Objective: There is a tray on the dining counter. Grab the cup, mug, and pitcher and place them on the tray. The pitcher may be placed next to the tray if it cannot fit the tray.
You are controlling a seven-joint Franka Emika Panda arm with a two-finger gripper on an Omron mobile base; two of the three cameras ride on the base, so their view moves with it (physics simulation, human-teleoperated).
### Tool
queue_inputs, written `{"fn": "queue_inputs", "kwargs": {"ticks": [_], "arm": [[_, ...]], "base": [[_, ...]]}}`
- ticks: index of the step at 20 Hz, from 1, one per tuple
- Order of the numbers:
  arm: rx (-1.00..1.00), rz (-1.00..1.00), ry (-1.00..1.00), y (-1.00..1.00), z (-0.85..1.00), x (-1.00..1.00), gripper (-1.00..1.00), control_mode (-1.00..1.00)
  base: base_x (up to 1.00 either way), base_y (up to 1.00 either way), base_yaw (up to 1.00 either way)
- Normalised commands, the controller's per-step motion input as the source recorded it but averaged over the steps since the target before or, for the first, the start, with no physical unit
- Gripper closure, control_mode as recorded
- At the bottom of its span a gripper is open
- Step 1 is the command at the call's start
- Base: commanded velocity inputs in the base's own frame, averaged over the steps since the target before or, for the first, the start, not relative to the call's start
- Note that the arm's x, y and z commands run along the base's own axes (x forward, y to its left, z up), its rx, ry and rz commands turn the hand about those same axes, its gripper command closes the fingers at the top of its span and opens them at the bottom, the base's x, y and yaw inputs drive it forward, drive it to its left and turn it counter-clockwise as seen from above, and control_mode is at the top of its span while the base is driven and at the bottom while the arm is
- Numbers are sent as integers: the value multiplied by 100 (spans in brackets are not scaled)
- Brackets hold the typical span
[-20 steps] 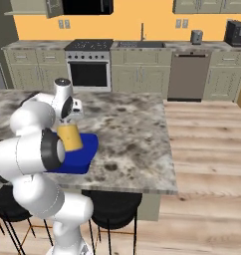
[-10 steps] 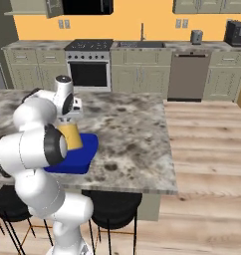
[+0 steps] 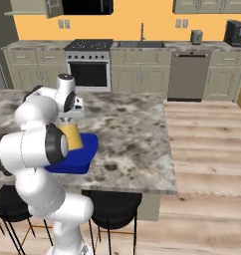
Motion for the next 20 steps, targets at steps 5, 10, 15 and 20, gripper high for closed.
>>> {"fn": "queue_inputs", "kwargs": {"ticks": [5, 10, 15, 20], "arm": [[0, 0, 0, -17, 0, -35, 100, -100], [0, 0, 0, -2, -9, -29, 100, -100], [0, 0, 0, 0, -12, -6, 100, -100], [0, 0, 0, 0, -1, 0, 100, -100]], "base": [[0, 0, 0], [0, 0, 0], [0, 0, 0], [0, 0, 0]]}}
